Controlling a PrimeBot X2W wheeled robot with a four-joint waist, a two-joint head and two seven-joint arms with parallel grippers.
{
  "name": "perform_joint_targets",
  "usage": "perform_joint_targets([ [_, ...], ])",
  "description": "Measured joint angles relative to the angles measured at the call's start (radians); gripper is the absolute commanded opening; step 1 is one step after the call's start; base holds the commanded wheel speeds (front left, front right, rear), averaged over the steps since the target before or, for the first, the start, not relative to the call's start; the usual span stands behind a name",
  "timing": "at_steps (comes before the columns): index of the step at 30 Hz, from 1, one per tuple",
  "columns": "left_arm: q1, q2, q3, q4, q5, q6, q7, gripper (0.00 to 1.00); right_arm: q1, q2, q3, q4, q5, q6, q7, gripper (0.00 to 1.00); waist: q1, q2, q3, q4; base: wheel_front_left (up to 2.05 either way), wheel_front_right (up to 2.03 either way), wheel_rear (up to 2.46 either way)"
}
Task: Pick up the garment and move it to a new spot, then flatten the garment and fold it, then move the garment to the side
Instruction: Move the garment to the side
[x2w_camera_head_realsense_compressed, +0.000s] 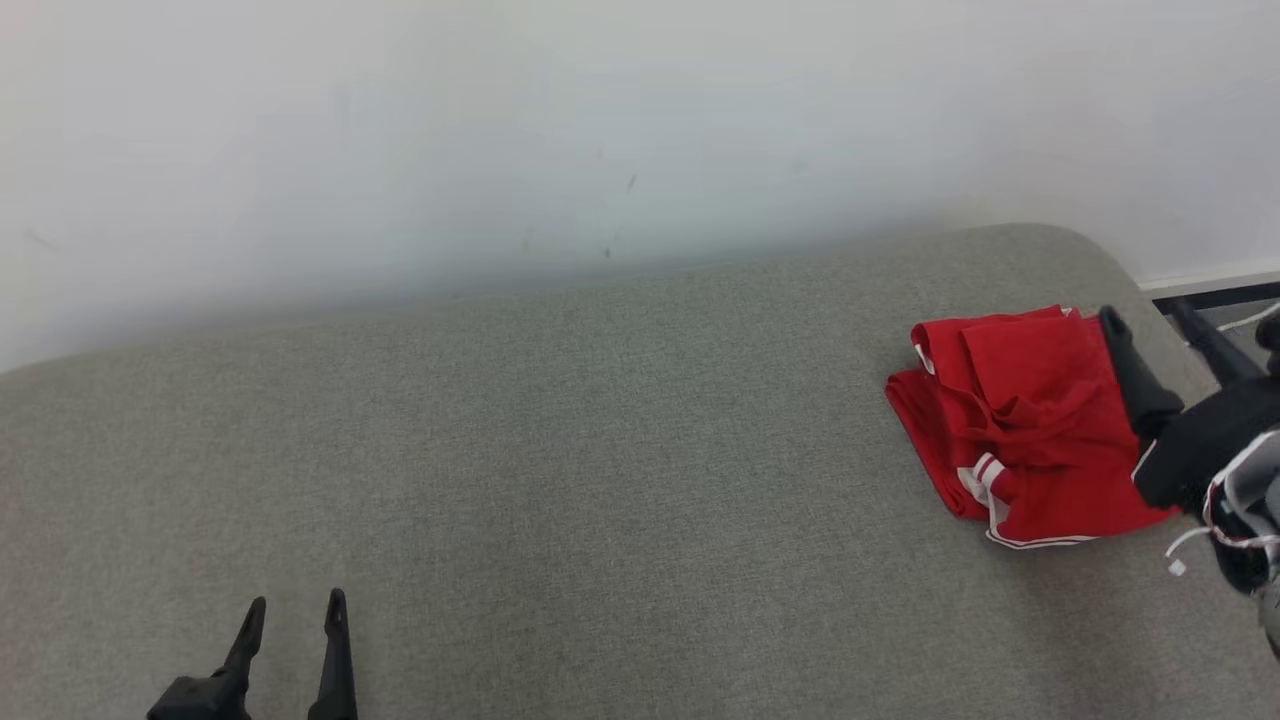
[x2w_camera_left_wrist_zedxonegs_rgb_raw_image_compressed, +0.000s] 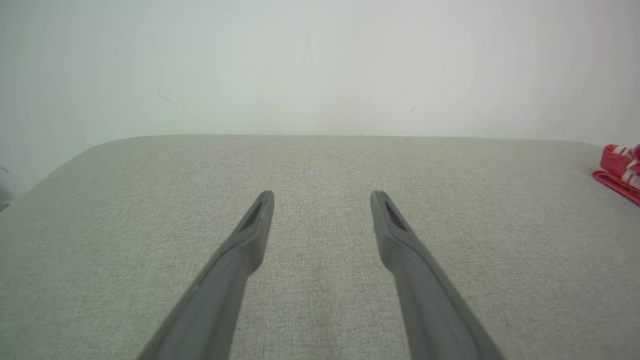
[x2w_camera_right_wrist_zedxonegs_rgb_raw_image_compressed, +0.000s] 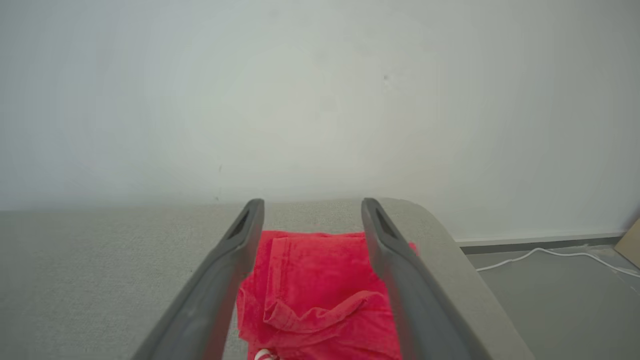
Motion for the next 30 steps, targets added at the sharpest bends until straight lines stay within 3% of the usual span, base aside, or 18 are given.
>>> perform_joint_targets([
  [8, 0.032, 0.006, 0.038, -0.076, 0.013, 0.011, -0.004, 1.0, 0.174, 0.001, -0.045, -0.159, -0.023, -0.075, 0.002, 1.0, 0.0001, 0.0001, -0.014, -0.013, 0.0, 0.0, 0.0],
  [18, 0.082, 0.003, 0.063, -0.154, 0.037, 0.019, -0.008, 1.0, 0.389, -0.007, -0.152, -0.387, -0.081, -0.195, 0.009, 1.0, 0.0002, 0.0001, -0.021, -0.013, 0.0, 0.0, 0.0],
  [30, 0.112, 0.008, 0.079, -0.206, 0.067, 0.026, -0.008, 1.0, 0.527, -0.02, -0.236, -0.551, -0.187, -0.229, 0.009, 1.0, 0.0001, 0.0001, -0.017, 0.004, 0.0, 0.0, 0.0],
])
